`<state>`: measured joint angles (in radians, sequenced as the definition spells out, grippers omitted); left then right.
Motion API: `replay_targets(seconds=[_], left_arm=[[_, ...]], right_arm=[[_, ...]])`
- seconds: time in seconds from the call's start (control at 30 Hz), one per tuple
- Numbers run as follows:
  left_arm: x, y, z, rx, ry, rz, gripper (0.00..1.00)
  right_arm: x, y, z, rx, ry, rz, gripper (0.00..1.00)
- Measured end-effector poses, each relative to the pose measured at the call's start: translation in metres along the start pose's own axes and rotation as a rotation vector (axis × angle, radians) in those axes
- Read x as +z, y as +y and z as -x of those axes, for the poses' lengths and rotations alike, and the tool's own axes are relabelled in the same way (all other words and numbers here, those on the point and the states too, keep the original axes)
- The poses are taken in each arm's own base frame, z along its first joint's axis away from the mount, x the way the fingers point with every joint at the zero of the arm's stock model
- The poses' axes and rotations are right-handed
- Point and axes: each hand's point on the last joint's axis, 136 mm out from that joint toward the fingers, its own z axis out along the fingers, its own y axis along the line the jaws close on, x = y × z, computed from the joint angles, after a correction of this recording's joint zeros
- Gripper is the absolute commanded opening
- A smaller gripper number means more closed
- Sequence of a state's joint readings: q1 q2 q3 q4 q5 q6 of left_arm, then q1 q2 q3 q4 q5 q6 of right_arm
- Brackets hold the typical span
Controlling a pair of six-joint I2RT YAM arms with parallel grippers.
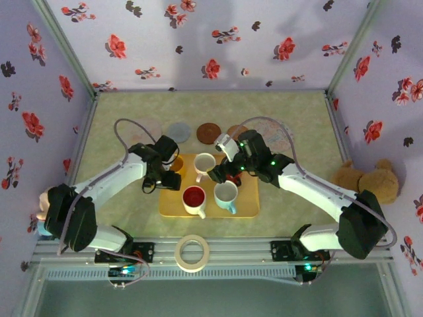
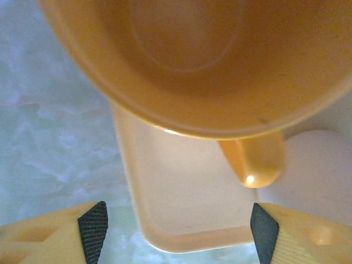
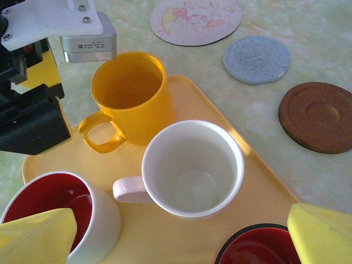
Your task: Place the cup by the coaster
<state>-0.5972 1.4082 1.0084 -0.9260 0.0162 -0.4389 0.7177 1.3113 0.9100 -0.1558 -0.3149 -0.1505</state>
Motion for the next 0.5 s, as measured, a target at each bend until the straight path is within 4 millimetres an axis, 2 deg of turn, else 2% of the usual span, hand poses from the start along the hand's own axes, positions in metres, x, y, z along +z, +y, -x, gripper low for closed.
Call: replay_targets(seconds=[0.2,0.5], left_arm=[[-0.006,-0.014,0.009,0.005,-0.048,-0.083,0.76],[0.003,-0.02,0.02,-0.017,-0.076,-0.103,0.76]], right_arm=[[0.0,0.0,0.0,0.0,0.0,0.0,1.0],[0.0,-0.002,0.0,0.003,-0.002,-0.003,1.0]])
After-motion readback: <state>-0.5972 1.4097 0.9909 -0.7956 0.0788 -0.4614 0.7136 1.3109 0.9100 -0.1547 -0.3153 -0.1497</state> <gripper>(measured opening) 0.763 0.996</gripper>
